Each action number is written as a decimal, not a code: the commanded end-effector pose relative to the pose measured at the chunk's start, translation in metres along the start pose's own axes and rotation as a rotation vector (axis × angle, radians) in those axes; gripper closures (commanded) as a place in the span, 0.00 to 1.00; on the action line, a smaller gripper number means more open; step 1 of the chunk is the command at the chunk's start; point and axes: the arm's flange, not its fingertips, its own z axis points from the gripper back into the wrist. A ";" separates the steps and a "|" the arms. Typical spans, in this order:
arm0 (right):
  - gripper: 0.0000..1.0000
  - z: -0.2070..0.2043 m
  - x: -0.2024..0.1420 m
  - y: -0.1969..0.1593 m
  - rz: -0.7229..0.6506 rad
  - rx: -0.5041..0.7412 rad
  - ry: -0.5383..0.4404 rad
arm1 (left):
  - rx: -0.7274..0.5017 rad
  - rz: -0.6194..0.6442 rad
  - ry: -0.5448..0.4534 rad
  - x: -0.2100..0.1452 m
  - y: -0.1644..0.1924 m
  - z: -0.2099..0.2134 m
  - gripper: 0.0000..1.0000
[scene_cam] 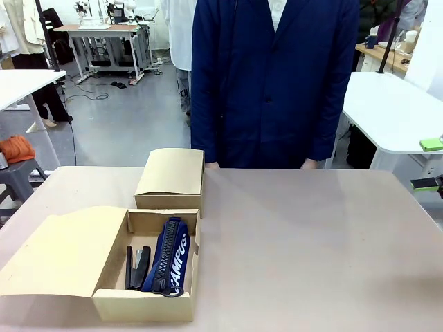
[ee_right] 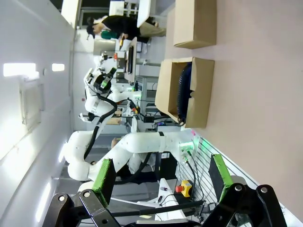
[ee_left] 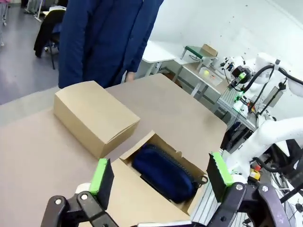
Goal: Place items inside the box.
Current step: Pick up a Pencil pouch or Stapler and place it inside the Mailer Box closest to the robot, then close the lid of the Mailer Box closest to the robot.
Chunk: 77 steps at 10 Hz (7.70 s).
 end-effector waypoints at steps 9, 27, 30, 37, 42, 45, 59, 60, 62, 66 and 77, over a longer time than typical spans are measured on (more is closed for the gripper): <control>0.00 0.001 0.000 0.003 0.008 0.023 -0.007 | 0.108 -0.603 0.310 -0.048 0.108 -0.031 0.00; 0.00 0.001 0.000 0.003 0.008 0.023 -0.007 | -0.324 -0.508 0.166 -0.117 0.123 -0.074 0.00; 0.00 0.001 0.000 0.003 0.008 0.023 -0.007 | -0.438 -0.482 0.078 -0.103 0.071 -0.085 0.00; 0.00 0.001 0.000 0.003 0.008 0.023 -0.007 | -0.520 -0.511 0.111 -0.101 0.050 -0.110 0.00; 0.00 0.001 0.000 0.003 0.008 0.023 -0.007 | -0.423 -0.637 0.145 -0.096 -0.006 -0.185 0.00; 0.00 0.001 0.000 0.003 0.008 0.023 -0.007 | -0.483 -0.670 0.235 -0.117 -0.048 -0.242 0.00; 0.00 0.001 0.000 0.003 0.008 0.023 -0.007 | -0.617 -0.544 0.364 -0.108 -0.064 -0.169 0.00; 0.00 0.001 0.000 0.003 0.008 0.023 -0.007 | -0.603 -0.437 0.320 -0.099 -0.059 -0.137 0.00; 0.00 0.001 0.000 0.003 0.008 0.023 -0.007 | -0.553 -0.062 0.104 -0.083 -0.050 -0.089 0.00; 0.00 0.001 0.000 0.003 0.008 0.023 -0.007 | -0.340 0.493 -0.295 -0.092 0.038 -0.050 0.00; 0.00 0.001 0.000 0.003 0.008 0.023 -0.007 | -0.413 0.416 -0.131 -0.103 0.068 -0.022 0.00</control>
